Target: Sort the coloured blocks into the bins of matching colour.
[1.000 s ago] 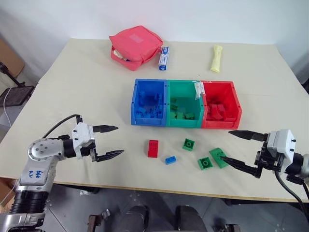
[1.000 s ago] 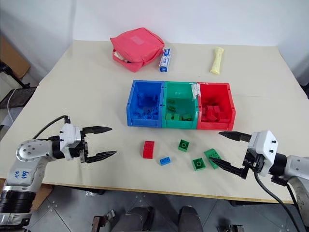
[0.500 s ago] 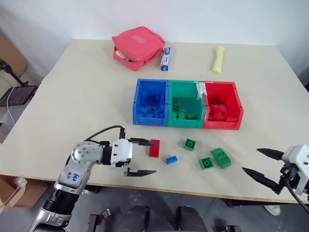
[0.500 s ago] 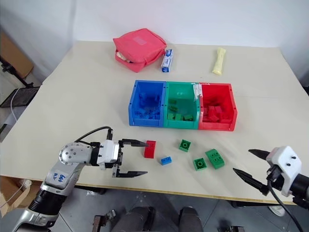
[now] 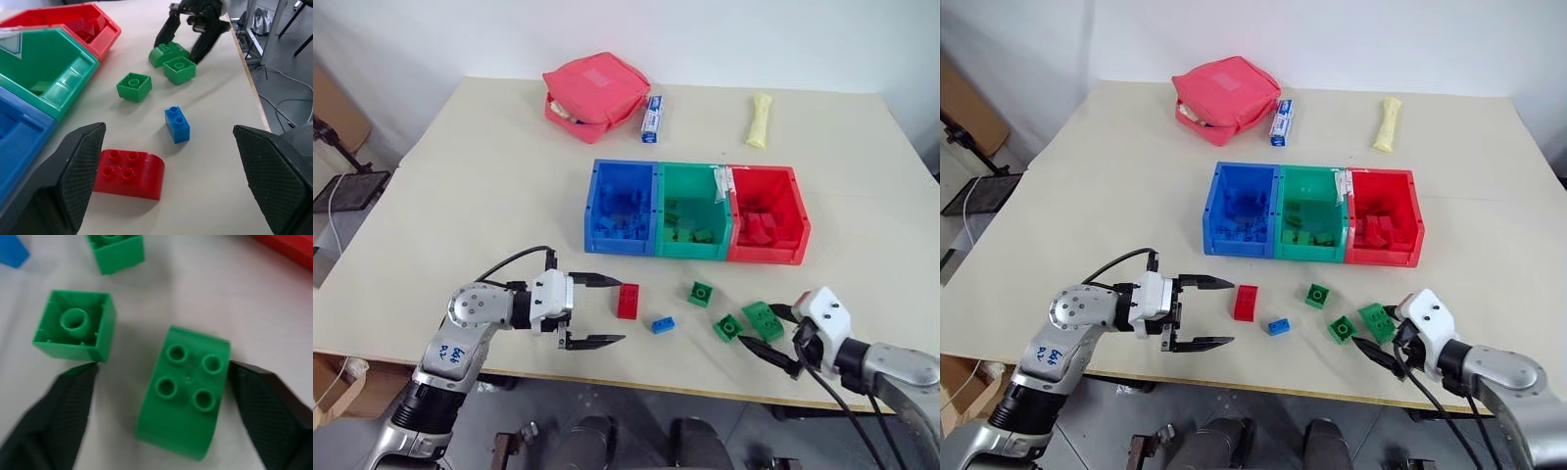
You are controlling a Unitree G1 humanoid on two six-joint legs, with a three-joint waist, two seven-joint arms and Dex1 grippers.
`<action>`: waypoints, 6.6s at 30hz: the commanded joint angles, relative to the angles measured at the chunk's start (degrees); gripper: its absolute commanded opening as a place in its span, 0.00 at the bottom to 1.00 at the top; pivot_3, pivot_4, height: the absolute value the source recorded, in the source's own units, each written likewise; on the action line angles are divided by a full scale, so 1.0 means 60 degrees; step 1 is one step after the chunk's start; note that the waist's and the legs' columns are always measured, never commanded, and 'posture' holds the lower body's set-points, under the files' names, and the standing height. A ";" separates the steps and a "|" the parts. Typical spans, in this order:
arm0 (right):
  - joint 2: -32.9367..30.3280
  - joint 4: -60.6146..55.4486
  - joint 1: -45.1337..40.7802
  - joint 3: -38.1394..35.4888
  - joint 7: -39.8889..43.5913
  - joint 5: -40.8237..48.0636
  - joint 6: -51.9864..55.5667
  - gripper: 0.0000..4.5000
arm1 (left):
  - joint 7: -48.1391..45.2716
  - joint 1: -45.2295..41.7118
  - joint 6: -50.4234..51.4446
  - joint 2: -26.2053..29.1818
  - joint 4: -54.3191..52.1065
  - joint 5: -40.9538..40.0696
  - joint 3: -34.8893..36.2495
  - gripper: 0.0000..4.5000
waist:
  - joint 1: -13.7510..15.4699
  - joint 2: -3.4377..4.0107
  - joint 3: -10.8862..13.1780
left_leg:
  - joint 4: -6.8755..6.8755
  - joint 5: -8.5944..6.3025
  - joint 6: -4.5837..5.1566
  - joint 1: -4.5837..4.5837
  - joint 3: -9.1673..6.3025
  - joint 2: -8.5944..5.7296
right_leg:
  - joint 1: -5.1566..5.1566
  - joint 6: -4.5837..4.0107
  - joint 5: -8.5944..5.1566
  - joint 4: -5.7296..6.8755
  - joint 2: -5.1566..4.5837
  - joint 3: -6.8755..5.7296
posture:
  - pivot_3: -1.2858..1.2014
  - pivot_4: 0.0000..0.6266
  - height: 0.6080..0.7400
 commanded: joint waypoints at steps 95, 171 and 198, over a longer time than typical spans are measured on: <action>0.2540 0.4594 -0.9058 0.2120 -0.0262 -0.0602 -0.0283 0.78 | 0.3241 0.1739 0.1140 -0.0235 -0.1181 -0.1191 0.2967 1.00 | -0.0278 -0.0021 0.0016 | -0.0003 -0.0032 -0.0080 -0.0015 0.0201 0.0190 | -0.0173 -0.0105 0.0080 0.0090 0.0150 0.0208 | 0.52 0.24 1.00; 0.1780 0.3455 -0.7682 0.1235 0.1905 0.0200 -0.1180 0.99 | 0.2978 0.1802 0.1513 0.0247 -0.1075 -0.0887 0.2901 1.00 | -0.0218 -0.0024 0.0019 | -0.0001 -0.0045 -0.0089 -0.0004 0.0256 0.0231 | -0.0178 -0.0109 0.0083 0.0079 0.0164 0.0221 | 0.52 0.24 1.00; -0.0438 -0.0494 -0.0201 -0.1583 0.3789 0.1734 -0.2633 0.99 | 0.1583 -0.2715 0.6333 -0.0096 -0.1769 0.0474 -0.2594 1.00 | -0.0016 -0.0038 0.0026 | 0.0025 -0.0066 -0.0070 0.0002 0.0301 0.0242 | -0.0157 -0.0096 0.0093 0.0059 0.0177 0.0223 | 0.52 0.24 1.00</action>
